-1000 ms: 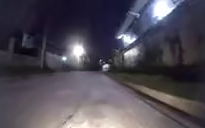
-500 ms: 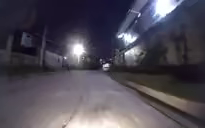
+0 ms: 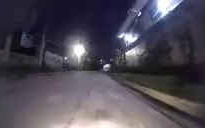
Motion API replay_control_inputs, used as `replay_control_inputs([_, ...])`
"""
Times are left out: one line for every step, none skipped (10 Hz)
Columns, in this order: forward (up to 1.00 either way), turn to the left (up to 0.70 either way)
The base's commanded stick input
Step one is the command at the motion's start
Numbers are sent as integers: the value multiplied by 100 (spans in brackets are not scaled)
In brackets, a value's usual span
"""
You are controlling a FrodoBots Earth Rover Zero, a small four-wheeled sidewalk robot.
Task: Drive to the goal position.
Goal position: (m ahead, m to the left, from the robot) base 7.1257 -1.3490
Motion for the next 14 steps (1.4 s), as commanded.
replay_control_inputs([50,0])
replay_control_inputs([50,0])
replay_control_inputs([50,0])
replay_control_inputs([50,0])
replay_control_inputs([50,0])
replay_control_inputs([50,0])
replay_control_inputs([50,0])
replay_control_inputs([50,-50])
replay_control_inputs([50,-50])
replay_control_inputs([50,-41])
replay_control_inputs([50,-26])
replay_control_inputs([50,-6])
replay_control_inputs([50,0])
replay_control_inputs([50,0])
